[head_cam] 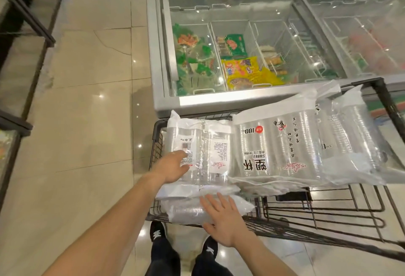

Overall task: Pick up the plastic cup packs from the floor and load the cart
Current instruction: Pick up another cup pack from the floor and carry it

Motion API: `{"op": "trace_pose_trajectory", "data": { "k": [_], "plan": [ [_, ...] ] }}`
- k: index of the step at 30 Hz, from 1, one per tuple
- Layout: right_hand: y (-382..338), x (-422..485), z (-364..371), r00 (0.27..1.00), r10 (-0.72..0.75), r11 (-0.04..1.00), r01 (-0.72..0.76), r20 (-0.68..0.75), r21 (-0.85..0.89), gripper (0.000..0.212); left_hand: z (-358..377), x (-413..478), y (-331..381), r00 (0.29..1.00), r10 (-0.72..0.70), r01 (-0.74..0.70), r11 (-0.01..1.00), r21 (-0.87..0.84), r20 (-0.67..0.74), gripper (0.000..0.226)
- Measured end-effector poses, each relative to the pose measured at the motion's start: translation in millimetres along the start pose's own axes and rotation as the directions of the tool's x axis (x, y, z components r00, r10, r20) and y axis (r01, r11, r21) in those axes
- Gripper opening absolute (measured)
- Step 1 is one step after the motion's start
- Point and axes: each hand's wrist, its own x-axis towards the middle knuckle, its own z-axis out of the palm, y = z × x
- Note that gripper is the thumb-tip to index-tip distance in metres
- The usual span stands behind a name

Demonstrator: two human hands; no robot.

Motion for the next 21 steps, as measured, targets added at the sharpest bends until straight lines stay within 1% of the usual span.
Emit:
{"op": "trace_pose_trajectory", "data": {
  "k": [2,4,6,11,13,15,17,21],
  "plan": [
    [-1.3,7.5,6.4,0.991,0.08,0.996,-0.083,0.11,0.023,0.075,9.3,7.2,-3.4,0.998,-0.006,0.001,0.996,0.086,0.057,0.054],
    [-0.3,11.3,7.2,0.986,0.093,0.994,-0.099,0.142,0.035,0.077,14.1,11.9,-5.5,0.999,-0.011,0.005,0.99,0.143,0.037,0.054],
    [0.9,12.8,9.1,0.986,0.095,0.994,-0.101,0.139,0.039,0.076,16.4,14.1,-4.2,1.0,-0.015,0.012,0.987,0.163,0.022,0.054],
    [-2.9,18.2,15.2,0.987,0.123,0.99,-0.129,0.101,0.058,0.074,25.8,17.4,-0.9,0.997,-0.049,0.035,0.976,0.214,0.059,0.055],
    [-2.5,12.5,9.0,0.99,0.112,0.988,-0.12,0.084,0.098,0.073,26.1,17.3,-0.5,0.997,-0.057,0.043,0.976,0.215,0.057,0.057],
    [-0.6,6.5,-1.9,0.994,0.109,0.98,-0.111,0.024,0.164,0.07,22.4,15.4,2.4,0.997,-0.06,0.053,0.984,0.172,0.038,0.057],
    [1.7,-1.4,-17.7,0.989,0.124,0.965,-0.102,-0.08,0.24,0.067,19.1,10.2,9.4,0.999,-0.053,0.053,0.993,0.107,-0.005,0.055],
    [1.6,-6.0,-69.8,0.951,0.129,0.942,-0.03,-0.28,0.333,0.066,5.4,-11.6,31.2,0.987,-0.016,0.018,1.0,0.011,-0.16,0.059]
  ]
}}
